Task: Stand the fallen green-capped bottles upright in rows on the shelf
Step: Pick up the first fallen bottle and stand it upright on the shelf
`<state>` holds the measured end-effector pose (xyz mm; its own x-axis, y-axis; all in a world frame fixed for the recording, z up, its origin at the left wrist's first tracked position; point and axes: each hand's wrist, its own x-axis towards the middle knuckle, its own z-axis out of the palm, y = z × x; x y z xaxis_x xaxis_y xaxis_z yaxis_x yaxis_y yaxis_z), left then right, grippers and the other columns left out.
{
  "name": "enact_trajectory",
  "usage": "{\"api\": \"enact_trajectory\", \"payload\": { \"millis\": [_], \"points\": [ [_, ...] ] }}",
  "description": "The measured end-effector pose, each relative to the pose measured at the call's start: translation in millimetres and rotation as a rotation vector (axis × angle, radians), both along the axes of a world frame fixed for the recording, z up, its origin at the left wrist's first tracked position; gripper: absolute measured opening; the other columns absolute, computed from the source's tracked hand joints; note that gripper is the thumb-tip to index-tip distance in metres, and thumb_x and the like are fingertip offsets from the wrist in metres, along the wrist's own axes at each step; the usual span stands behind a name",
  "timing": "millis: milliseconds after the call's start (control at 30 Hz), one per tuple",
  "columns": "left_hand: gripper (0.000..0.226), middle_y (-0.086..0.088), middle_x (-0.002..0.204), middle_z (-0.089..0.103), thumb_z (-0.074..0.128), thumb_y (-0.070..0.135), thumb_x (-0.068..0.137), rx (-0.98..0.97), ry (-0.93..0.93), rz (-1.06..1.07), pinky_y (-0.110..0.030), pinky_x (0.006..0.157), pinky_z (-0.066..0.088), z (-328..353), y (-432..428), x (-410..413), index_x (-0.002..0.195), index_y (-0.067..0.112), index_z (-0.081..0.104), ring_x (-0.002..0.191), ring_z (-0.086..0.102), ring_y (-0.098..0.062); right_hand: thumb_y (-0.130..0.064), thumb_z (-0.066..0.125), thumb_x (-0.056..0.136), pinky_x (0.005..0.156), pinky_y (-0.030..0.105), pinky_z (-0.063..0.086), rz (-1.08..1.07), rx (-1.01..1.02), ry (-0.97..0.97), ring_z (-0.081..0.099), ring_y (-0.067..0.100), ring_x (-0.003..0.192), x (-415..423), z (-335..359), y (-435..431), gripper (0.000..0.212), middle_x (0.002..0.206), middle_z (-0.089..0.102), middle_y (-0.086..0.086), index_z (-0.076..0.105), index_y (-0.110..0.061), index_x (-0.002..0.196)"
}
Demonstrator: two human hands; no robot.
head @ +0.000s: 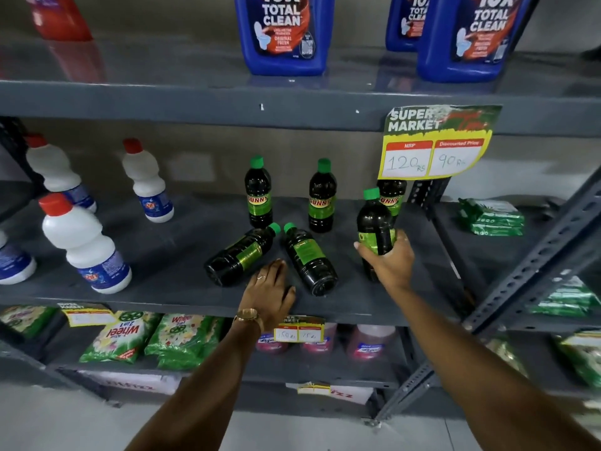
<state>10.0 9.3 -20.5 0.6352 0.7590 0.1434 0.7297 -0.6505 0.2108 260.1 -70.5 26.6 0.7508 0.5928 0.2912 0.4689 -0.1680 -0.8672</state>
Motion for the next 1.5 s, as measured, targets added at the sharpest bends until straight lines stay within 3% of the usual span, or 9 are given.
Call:
{"api": "enact_trajectory", "payload": {
  "millis": [267,500,633,767,933,1000,1200,1367,1500],
  "points": [
    [0.074,-0.011,0.149,0.037,0.015,0.052,0.084,0.042,-0.023,-0.003,-0.042,0.114,0.025,1.7,0.6,0.9,0.145,0.011,0.024,0.137,0.033,-0.029,-0.048,0.092,0.038,0.085,0.029,0.046,-0.081,0.113,0.168,0.056,0.015,0.097,5.0,-6.4,15.1,0.098,0.103,0.057,-0.006,0.043,-0.016,0.117],
    [0.066,-0.009,0.146,0.04,0.024,0.047,0.089,0.071,-0.021,-0.01,-0.041,0.114,0.03,4.5,-0.8,0.7,0.144,0.01,0.028,0.135,0.036,-0.029,-0.005,0.079,0.066,0.09,0.029,0.048,0.0,0.14,0.139,0.057,-0.015,0.094,10.8,-27.9,-1.0,0.08,0.103,0.057,-0.024,0.04,-0.019,0.135],
    [0.065,-0.01,0.149,0.038,0.027,0.045,0.09,0.057,-0.009,-0.022,-0.04,0.117,0.025,2.9,-1.5,0.1,0.144,0.01,0.025,0.137,0.032,-0.027,-0.015,0.087,0.062,0.097,0.034,0.048,-0.039,0.132,0.11,0.059,0.015,0.109,5.9,-25.4,-4.4,0.082,0.119,0.061,0.002,0.047,-0.014,0.134],
    [0.064,-0.009,0.154,0.029,0.033,0.043,0.093,0.025,0.008,-0.027,-0.038,0.12,0.016,-1.1,2.2,0.5,0.146,0.011,0.018,0.143,0.022,-0.022,-0.021,0.09,0.055,0.1,0.047,0.043,-0.116,0.089,0.084,0.046,0.033,0.119,-1.8,-19.9,10.5,0.078,0.12,0.05,0.016,0.053,-0.003,0.121],
    [0.064,-0.008,0.155,0.027,0.032,0.043,0.093,0.039,-0.016,-0.028,-0.035,0.12,0.013,-2.2,3.0,0.7,0.147,0.012,0.016,0.144,0.019,-0.02,-0.005,0.079,0.065,0.079,0.021,0.051,-0.026,0.102,0.177,0.061,0.021,0.1,2.9,-28.7,5.6,0.076,0.1,0.06,-0.008,0.049,-0.016,0.133],
    [0.064,-0.008,0.155,0.027,0.033,0.043,0.094,0.043,-0.028,-0.03,-0.034,0.12,0.012,-2.0,3.2,0.6,0.147,0.012,0.016,0.144,0.019,-0.02,-0.012,0.087,0.06,0.089,0.029,0.051,-0.028,0.112,0.129,0.06,0.016,0.101,4.6,-27.0,1.8,0.08,0.106,0.062,-0.003,0.049,-0.015,0.131],
    [0.064,-0.007,0.158,0.019,0.029,0.045,0.095,0.002,-0.048,-0.043,-0.034,0.12,0.008,-1.0,1.6,-1.2,0.148,0.014,0.011,0.146,0.012,-0.019,-0.042,0.093,0.046,0.104,0.054,0.035,-0.221,-0.026,0.107,0.039,0.038,0.125,-7.7,-13.5,18.0,0.11,0.131,0.044,0.018,0.04,-0.004,0.134],
    [0.064,-0.007,0.156,0.023,0.031,0.044,0.095,0.017,-0.058,-0.041,-0.033,0.12,0.009,-0.6,2.8,-0.2,0.148,0.013,0.013,0.145,0.014,-0.02,-0.011,0.087,0.058,0.075,0.01,0.043,-0.065,0.091,0.153,0.06,0.021,0.102,3.7,-30.7,5.9,0.081,0.099,0.059,-0.007,0.047,-0.016,0.129],
    [0.064,-0.007,0.157,0.022,0.03,0.044,0.095,0.008,-0.064,-0.047,-0.033,0.12,0.008,-0.4,2.6,-0.3,0.148,0.013,0.013,0.146,0.013,-0.02,-0.029,0.094,0.049,0.084,0.03,0.047,-0.137,0.101,0.093,0.057,0.026,0.101,0.9,-24.4,10.7,0.079,0.106,0.057,0.007,0.052,-0.01,0.112]
  ]
}}
